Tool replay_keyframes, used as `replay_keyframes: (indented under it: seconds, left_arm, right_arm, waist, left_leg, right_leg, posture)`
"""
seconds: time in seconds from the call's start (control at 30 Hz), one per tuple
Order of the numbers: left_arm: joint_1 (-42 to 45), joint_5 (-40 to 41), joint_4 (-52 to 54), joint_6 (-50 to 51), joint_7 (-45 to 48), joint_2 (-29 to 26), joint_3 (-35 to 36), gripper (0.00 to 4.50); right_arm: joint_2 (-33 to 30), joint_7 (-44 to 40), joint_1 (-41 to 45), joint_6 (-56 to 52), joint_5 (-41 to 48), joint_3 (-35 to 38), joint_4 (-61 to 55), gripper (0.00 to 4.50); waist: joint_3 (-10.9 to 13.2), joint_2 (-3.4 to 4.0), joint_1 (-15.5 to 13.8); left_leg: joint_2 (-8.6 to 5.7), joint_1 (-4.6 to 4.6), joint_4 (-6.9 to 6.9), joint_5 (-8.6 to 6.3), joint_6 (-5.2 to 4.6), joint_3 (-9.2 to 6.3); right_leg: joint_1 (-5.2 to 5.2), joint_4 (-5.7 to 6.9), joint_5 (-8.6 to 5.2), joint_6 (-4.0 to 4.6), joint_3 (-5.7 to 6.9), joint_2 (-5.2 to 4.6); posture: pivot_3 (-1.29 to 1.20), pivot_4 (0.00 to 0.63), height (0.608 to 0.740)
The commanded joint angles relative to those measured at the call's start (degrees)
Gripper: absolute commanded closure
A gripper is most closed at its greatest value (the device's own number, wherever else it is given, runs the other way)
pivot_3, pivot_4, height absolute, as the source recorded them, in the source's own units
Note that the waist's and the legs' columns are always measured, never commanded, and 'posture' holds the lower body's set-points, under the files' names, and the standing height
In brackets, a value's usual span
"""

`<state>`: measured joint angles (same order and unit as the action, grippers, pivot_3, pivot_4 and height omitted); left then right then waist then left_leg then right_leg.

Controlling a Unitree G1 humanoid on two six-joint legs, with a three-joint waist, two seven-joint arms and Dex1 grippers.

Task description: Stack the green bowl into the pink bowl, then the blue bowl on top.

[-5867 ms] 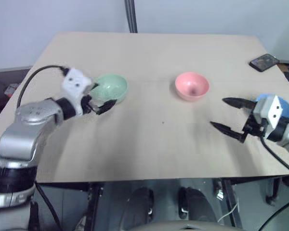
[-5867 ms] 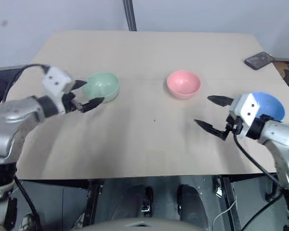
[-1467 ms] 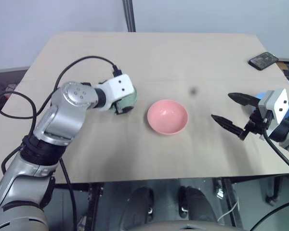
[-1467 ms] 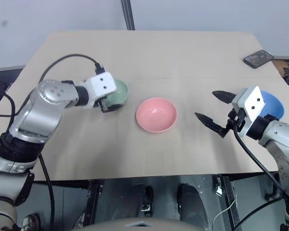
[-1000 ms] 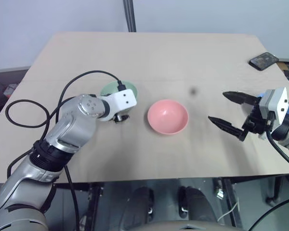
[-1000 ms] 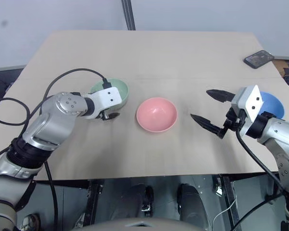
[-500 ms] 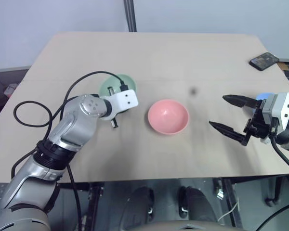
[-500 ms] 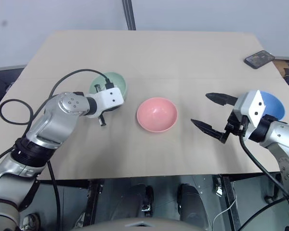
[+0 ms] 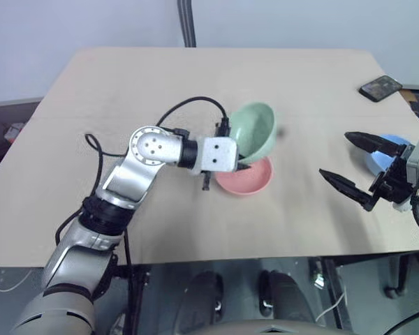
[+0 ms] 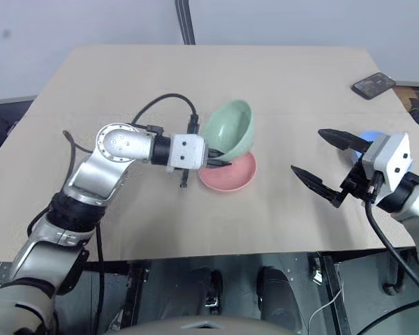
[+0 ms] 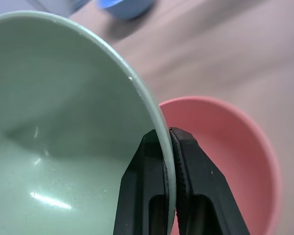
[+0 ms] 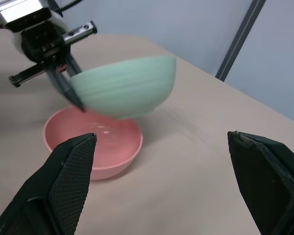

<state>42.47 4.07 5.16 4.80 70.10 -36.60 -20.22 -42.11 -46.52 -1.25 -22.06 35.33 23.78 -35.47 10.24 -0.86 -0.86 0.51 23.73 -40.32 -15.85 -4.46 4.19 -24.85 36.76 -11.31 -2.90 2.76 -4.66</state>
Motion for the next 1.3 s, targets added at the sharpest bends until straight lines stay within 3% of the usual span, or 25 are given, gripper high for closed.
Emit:
replay_keyframes:
  seconds: [0.03, 0.17, 0.27, 0.4, 0.53, 0.97, 1.3]
  left_arm:
    - [1.7, 1.4, 0.3, -0.6, 3.1, -0.6, 0.5, 2.58]
    - [2.4, 5.0, 0.7, 5.4, 3.1, -0.4, 3.6, 0.73]
    - [1.8, 9.8, 2.4, 13.4, 2.3, -0.9, 7.0, 0.73]
    - [-2.2, 13.9, 5.0, 17.7, -3.9, 0.7, 13.5, 0.73]
    - [-8.1, 24.1, 8.2, 23.0, -6.5, 3.3, 21.1, 0.73]
    - [-22.1, 35.1, 16.6, 24.8, -3.6, -1.4, 26.6, 0.73]
    - [-22.2, 39.4, 17.0, 25.1, -2.2, -3.6, 27.0, 0.73]
  right_arm:
    - [-0.1, 1.4, -1.1, 0.9, 0.8, 3.3, -2.5, 0.0]
    - [0.0, 4.1, -2.5, -0.2, -0.4, 3.5, -2.2, 0.0]
    - [-0.3, 6.8, -3.0, -1.8, -2.0, 3.5, -0.7, 0.0]
    - [-1.0, 13.7, -2.3, -3.2, -10.8, 2.1, 5.1, 0.0]
    - [0.1, 15.7, -0.1, -3.5, -12.8, 1.1, 11.5, 0.0]
    - [-3.4, 17.9, 2.3, -8.1, -19.8, -0.2, 22.3, 0.0]
    - [-2.9, 18.3, 8.4, -12.6, -22.7, -5.5, 29.6, 0.0]
  waist:
    - [0.0, 0.0, 0.0]
    - [0.0, -0.01, 0.0]
    - [0.0, 0.0, 0.0]
    - [0.0, -0.01, 0.1]
    - [0.0, 0.0, 0.1]
    - [0.0, 0.04, 0.1]
    - [-0.1, 0.05, 0.1]
  left_leg:
    - [0.0, 0.0, 0.0, 0.0, 0.0, 0.0]
    - [0.0, -0.01, -0.02, 0.0, 0.0, -0.01]
    - [0.02, 0.0, -0.02, 0.0, 0.0, -0.03]
    - [0.02, 0.0, -0.03, 0.0, 0.0, -0.03]
    - [0.03, -0.01, -0.03, 0.01, 0.01, -0.02]
    - [0.04, -0.05, -0.03, 0.01, 0.01, -0.02]
    - [0.03, -0.07, -0.03, 0.01, 0.01, 0.02]
  right_leg:
    - [0.0, 0.0, 0.0, 0.0, -0.01, 0.0]
    - [0.01, 0.0, 0.0, 0.0, 0.0, 0.0]
    - [0.01, 0.01, 0.0, -0.01, 0.0, 0.0]
    - [0.01, 0.01, -0.01, -0.01, -0.01, -0.01]
    - [0.0, 0.03, 0.0, -0.01, -0.02, -0.02]
    - [0.05, 0.01, -0.01, 0.01, -0.01, -0.02]
    - [0.05, 0.01, -0.01, 0.01, -0.04, 0.0]
  posture:
    - [0.0, 0.15, 0.739]
    - [0.0, 0.15, 0.739]
    - [0.0, 0.15, 0.739]
    - [0.0, 0.15, 0.739]
    - [0.0, 0.15, 0.739]
    - [0.0, 0.15, 0.739]
    - [0.0, 0.15, 0.739]
